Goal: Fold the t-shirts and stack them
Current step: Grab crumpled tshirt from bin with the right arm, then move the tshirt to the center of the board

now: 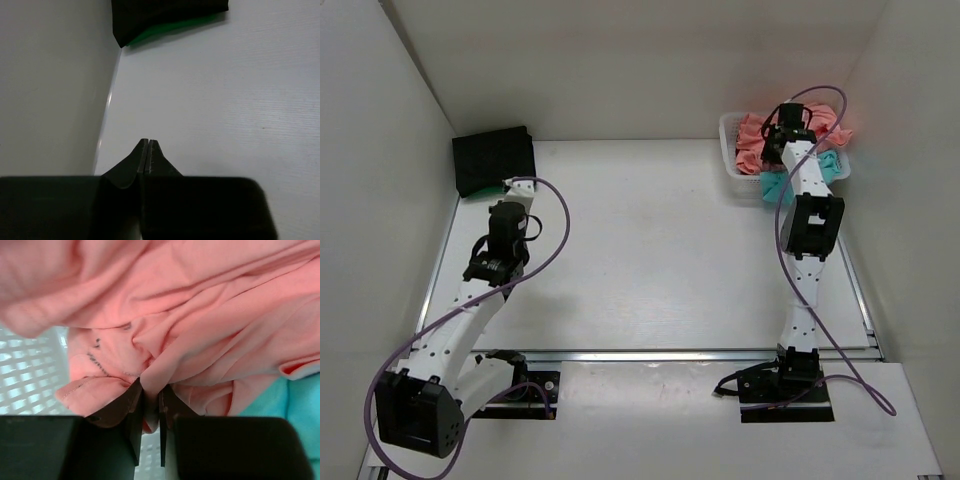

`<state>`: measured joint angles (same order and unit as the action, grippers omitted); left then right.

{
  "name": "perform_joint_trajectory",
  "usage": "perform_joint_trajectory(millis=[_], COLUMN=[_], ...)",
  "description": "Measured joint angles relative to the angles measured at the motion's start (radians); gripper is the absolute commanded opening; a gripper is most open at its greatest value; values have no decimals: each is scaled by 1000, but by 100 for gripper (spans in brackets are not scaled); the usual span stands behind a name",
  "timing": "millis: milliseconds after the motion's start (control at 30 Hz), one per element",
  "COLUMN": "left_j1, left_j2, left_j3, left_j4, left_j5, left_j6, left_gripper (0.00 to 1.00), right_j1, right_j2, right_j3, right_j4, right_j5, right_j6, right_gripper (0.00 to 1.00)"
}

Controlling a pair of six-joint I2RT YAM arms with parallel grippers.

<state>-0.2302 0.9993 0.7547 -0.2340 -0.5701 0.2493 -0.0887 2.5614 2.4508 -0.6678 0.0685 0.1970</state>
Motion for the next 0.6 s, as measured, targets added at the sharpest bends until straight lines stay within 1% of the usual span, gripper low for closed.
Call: perform_joint_trajectory(millis=[100,167,200,267,300,400,467,567,600], left_j1=[-12,-16,-15,-13,-14,-50,-66,-8,10], left_j2=[-8,-9,-12,-29,-46,-116,-145,-142,-138], left_j3=[-5,-4,-2,0,2,14,40,101,117], left_j4=[-40,-77,-95,-128,-145,-192,-224,-276,-293], left_j5=[-25,-38,-43,-48,-46,-48,-30,48,79], left_j6=[-34,-80,-113,-183,-208,-246,-258,-268,-269], left_gripper=[0,5,5,0,0,0,0,0,0], right_j1=[-3,-4,-2,6,19,110,228,378,418], right_j2=[-63,-133,-180,-298,-372,-588,-768,-950,-1018], right_j3=[-24,-31,-38,-61,-80,-116,-168,-257,-317], right_j4=[23,50,72,119,146,206,261,299,325], right_j5=[-18,-43,-56,-53,-36,-1,5,-12,-18], right_j6=[0,5,6,-14,-33,-70,-94,-118,-121], right_gripper=[0,0,0,0,0,0,0,0,0])
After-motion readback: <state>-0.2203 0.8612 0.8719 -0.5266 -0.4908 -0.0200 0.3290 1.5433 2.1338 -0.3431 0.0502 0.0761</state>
